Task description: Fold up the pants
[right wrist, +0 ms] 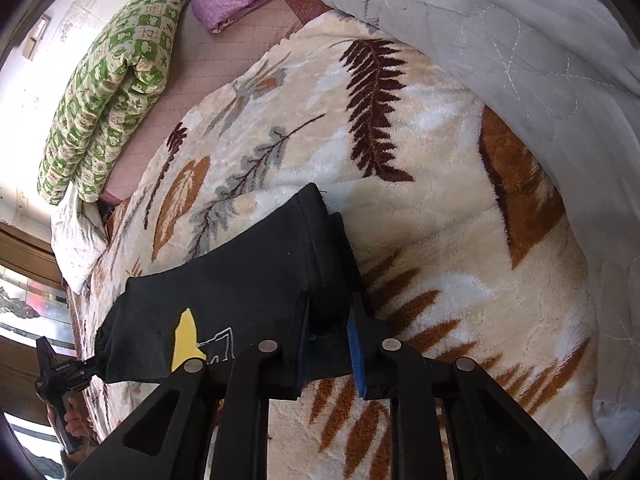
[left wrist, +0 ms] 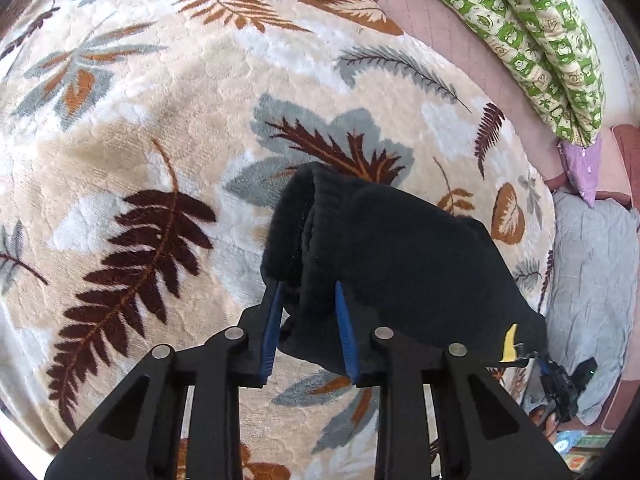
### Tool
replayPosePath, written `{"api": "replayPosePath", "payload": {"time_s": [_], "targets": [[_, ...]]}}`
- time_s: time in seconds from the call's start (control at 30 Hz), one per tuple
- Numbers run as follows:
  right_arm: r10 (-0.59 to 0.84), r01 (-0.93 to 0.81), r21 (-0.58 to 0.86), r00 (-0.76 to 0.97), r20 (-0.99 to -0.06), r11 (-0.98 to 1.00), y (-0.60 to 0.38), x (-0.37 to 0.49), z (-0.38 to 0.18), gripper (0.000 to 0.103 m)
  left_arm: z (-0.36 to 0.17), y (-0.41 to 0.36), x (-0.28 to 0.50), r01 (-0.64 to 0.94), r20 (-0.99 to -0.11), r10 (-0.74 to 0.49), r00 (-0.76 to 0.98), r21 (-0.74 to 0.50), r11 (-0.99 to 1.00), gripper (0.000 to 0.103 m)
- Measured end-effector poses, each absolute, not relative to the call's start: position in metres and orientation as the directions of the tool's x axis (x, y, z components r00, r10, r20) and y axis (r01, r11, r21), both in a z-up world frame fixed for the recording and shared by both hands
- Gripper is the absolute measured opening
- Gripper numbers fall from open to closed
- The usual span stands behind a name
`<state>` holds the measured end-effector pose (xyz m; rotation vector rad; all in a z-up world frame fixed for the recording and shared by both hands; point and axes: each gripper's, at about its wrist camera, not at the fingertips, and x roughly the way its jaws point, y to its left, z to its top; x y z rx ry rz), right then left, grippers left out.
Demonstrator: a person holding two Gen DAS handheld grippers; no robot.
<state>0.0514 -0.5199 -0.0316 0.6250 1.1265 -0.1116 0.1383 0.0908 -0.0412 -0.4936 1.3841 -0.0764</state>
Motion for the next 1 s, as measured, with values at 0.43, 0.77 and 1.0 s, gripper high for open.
{"api": "replayPosePath", "payload": {"time_s": [0.43, 0.77, 1.0], "targets": [[0.198, 0.43, 0.407, 0.452, -0.87, 0.806, -0.522, 0.027, -0.042, 0.023, -0.042, 0.088, 0.133, -0.214, -0.954, -0.263, 0.144, -0.29, 0.933, 0.025], [0.18, 0.413, 0.431, 0.522, -0.834, 0.802, -0.543, 0.008, 0.012, 0.045, 0.037, -0.061, 0.059, 0.105, -0.893, -0.339, 0.297, -0.322, 0.941, 0.043], [0.235, 0.371, 0.473, 0.531, -0.814, 0.8, -0.535, 0.009, 0.02, 0.051, 0.023, -0.205, 0.03, 0.253, -0.897, -0.36, 0.256, -0.298, 0.921, 0.043]]}}
